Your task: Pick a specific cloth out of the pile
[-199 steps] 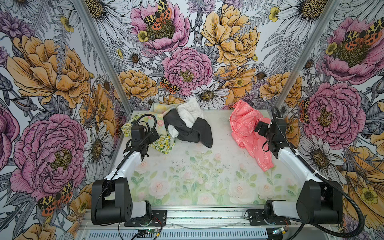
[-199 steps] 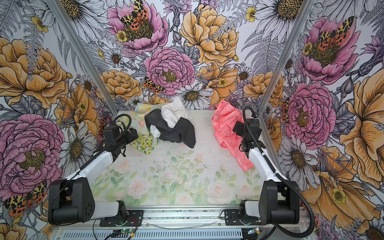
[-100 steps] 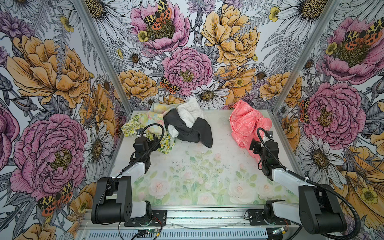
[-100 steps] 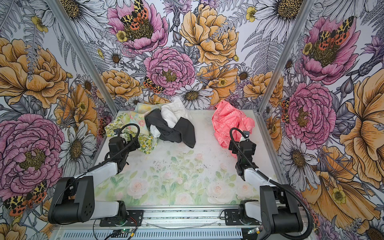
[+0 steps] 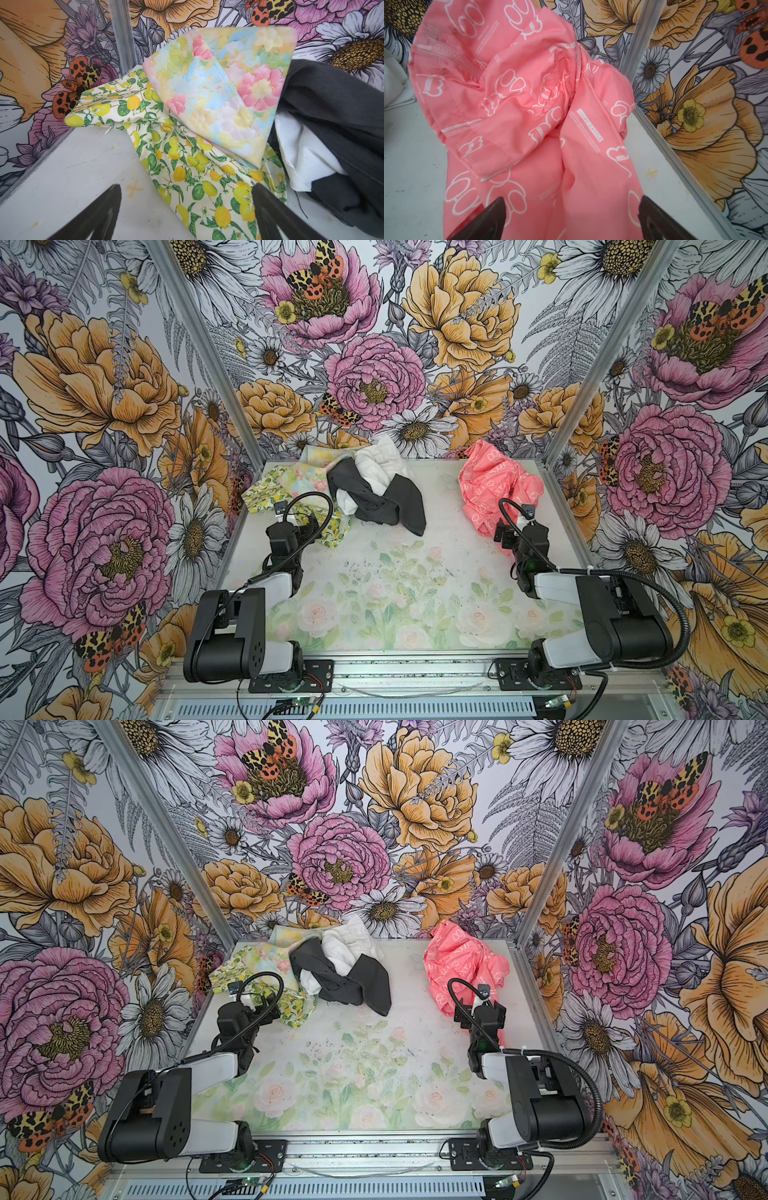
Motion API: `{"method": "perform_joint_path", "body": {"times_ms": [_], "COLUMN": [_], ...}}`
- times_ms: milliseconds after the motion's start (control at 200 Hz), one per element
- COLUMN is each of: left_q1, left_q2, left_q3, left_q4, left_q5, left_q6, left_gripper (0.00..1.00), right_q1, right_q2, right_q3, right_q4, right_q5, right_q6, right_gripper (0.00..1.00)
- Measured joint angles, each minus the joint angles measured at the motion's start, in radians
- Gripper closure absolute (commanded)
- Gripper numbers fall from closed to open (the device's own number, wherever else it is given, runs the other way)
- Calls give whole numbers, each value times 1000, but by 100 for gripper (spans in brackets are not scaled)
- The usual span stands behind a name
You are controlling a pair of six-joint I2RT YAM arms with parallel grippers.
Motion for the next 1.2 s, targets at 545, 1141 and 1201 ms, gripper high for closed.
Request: {"method": "perform_joint_path", "body": {"times_ms": [545, 1141, 1201], "left_q1": [-18, -31, -31], "left_q2": [171, 171, 171], "left_q3": [-18, -24, -24], "left_q4": [211, 288, 290], "left_q5": [1, -1, 0], "left_q6": [69, 90, 90], "left_gripper": [1, 1, 1], "right_q1": [-20, -24, -30], "right_q2": [48, 48, 48], "right_q3": [-1, -1, -1], "right_q4": [101, 101, 100], "right_q5": [0, -9, -16], "right_q6": [6, 6, 8], "right_gripper": [0, 1, 0]}}
